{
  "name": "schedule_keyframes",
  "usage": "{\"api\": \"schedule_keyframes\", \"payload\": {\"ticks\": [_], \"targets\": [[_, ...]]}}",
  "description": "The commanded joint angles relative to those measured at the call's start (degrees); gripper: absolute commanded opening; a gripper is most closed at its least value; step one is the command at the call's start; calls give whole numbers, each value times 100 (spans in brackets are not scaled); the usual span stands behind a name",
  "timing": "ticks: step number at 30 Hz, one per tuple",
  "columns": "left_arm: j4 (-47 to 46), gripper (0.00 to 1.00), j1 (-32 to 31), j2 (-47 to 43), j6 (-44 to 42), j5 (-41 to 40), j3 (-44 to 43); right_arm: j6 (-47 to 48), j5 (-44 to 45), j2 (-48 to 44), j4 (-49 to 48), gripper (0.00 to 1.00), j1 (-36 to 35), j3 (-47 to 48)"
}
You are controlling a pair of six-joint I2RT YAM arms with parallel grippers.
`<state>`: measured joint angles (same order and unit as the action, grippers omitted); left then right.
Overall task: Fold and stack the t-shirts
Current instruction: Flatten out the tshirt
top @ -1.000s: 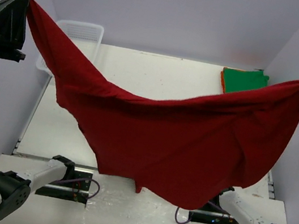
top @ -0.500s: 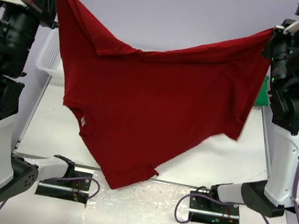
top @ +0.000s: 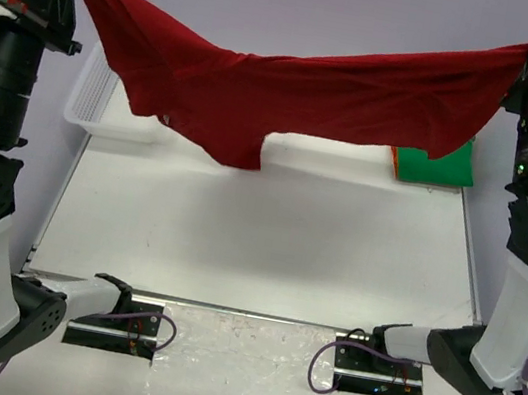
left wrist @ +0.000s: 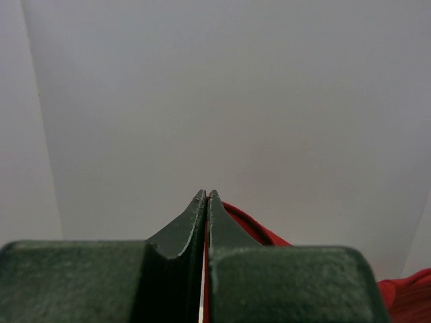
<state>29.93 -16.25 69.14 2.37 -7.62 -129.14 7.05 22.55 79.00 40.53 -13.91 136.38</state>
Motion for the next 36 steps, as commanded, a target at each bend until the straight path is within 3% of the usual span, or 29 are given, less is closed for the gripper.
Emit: {"api": "schedule_keyframes", "payload": {"ticks": [1,8,14,21,24,28,31,33,36], "targets": [[-146,0,-1,-296,26,111,-190,-45,-232,-490,77,0,-15,100],[-268,0,-1,-840,369,602,-199,-520,-1539,-1474,227,0,-182,-93],[-392,0,-1,-701,501,735,-375,-863,-2219,-1959,-176,0,-182,-384],[-883,0,-1,256,71,437,-392,-301,-1886,-1046,-809,0,-182,-270],[-1330,0,8,862,-210,209,-270,-2,-1508,-133,-1055,0,-147,160],[-2304,0,17,1792,-930,-213,-296,-63,-1673,1045,-1697,0,265,617],[-2720,0,515,2600,-1072,-162,-768,-388,-1963,1959,-1925,0,581,1399],[-2756,0,841,3050,-836,-39,-1445,-573,-2367,2277,-2259,0,749,1418],[-3325,0,1369,3474,-519,409,-1457,-652,-2640,2436,-2506,0,950,1339]]}}
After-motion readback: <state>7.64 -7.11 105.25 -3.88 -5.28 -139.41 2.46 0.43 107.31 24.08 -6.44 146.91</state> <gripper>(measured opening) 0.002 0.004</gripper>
